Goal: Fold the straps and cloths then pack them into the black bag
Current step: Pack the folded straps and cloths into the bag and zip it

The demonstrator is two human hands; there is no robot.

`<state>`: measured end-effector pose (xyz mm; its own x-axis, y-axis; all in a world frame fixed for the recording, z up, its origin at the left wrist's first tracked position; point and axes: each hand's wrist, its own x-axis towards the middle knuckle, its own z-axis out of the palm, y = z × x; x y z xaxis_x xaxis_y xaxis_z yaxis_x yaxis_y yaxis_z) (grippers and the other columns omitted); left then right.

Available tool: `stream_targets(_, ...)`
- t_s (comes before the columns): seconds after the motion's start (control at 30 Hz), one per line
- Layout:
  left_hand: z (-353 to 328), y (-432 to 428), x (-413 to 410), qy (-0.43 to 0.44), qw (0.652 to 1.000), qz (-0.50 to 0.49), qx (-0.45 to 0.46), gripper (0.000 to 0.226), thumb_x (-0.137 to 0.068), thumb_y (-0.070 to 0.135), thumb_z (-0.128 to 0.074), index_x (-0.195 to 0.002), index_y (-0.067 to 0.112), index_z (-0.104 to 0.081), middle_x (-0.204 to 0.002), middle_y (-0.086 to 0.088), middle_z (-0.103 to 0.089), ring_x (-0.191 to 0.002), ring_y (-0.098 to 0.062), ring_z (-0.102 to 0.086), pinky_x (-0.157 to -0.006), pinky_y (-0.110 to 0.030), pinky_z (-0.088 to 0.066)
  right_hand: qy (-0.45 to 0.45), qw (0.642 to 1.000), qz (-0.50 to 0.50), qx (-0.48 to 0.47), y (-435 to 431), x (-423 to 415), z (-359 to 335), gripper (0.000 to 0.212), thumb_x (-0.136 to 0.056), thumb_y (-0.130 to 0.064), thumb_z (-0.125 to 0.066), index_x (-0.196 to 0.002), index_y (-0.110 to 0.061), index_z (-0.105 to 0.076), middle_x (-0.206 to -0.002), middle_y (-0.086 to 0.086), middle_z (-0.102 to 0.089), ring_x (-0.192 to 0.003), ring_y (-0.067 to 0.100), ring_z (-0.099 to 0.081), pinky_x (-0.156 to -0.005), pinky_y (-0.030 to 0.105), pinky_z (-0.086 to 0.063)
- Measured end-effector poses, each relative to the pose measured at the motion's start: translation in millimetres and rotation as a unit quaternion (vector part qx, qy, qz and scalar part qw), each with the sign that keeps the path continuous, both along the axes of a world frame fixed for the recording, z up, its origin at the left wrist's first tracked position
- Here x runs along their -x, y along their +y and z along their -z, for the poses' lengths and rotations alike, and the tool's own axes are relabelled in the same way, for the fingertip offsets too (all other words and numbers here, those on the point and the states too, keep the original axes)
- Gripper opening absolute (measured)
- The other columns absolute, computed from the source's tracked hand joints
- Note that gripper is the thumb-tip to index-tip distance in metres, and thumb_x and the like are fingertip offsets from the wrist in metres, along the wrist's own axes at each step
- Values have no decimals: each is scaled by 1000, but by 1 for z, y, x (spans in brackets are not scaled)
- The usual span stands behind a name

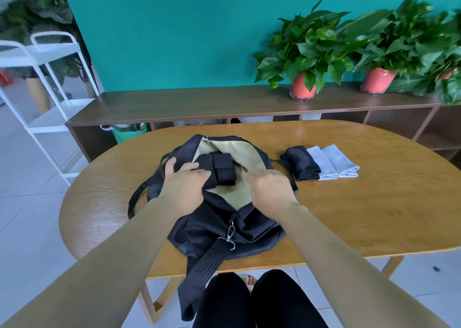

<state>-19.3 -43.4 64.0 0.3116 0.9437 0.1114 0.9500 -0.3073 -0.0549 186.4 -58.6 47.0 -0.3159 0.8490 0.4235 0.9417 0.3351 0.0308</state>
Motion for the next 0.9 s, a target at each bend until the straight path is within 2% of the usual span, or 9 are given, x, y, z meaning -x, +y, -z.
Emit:
stream_targets(0.03,3,-3,-4,0,1000,3,7,47,-86,2,-40,-126,24,-51,-121,13,-58,-140,-8,-24,-113,-49,7,3,999,-23,37,-6,2,6,27,-50,4,-70,-64,-14,-54,-56,-4,-43,-49,19,-36,-49,24,-35)
stream_targets(0.07,7,-6,-8,-3,1000,7,15,47,-85,1,-41,-125,23,-52,-120,11,-59,-139,-8,-26,-113,-49,6,4,997,-48,57,-10,4,13,20,-61,2,-64,-74,-12,-61,-67,-1,-56,-59,21,-47,-65,30,-47)
stream_targets(0.1,10,-8,-12,-3,1000,13,21,47,-84,1,-41,-124,23,-53,-119,10,-59,-137,-8,-28,-113,-49,6,-1,995,-64,81,-17,7,16,21,-70,-1,-59,-86,-12,-64,-81,1,-63,-74,22,-56,-87,36,-47)
stream_targets(0.13,13,-10,-15,-2,999,19,26,48,-84,1,-42,-125,24,-52,-119,9,-59,-136,-8,-29,-112,-49,5,5,993,-78,90,-22,10,20,22,-73,-2,-58,-91,-13,-66,-89,1,-66,-85,22,-60,-101,39,-42)
stream_targets(0.23,19,-14,-18,7,998,38,51,59,-82,2,-42,-134,29,-44,-122,9,-57,-134,-10,-31,-112,-51,4,13,992,-105,62,-24,14,25,20,-72,-3,-64,-90,-12,-65,-83,3,-67,-91,23,-64,-104,41,-38)
stream_targets(0.3,22,-17,-19,21,997,44,64,60,-81,1,-40,-134,27,-43,-112,8,-56,-128,-14,-36,-113,-52,2,-38,988,-76,126,-22,13,22,21,-90,-15,-47,-104,-13,-63,-101,2,-67,-119,20,-51,-114,39,-16)
stream_targets(0.37,25,-18,-19,37,996,44,64,54,-80,0,-38,-127,24,-47,-99,8,-55,-116,-17,-41,-112,-52,1,-109,977,-50,179,-17,12,23,35,-97,-26,-33,-107,-15,-64,-109,0,-66,-131,21,-37,-115,43,-4)
stream_targets(0.57,27,-19,-12,68,994,66,55,41,-85,7,-41,-114,29,-60,-102,10,-59,-112,-15,-41,-113,-52,7,-168,946,-35,276,-10,12,34,46,-98,-27,-20,-112,-17,-63,-126,4,-57,-144,30,-14,-107,59,15)
stream_targets(0.9,19,-29,-1,69,992,91,61,22,-85,16,-47,-92,28,-64,-95,12,-63,-114,-6,-36,-113,-50,15,-185,934,7,306,-13,21,28,53,-101,-34,-11,-126,-18,-54,-140,8,-45,-146,30,-6,-109,57,16)
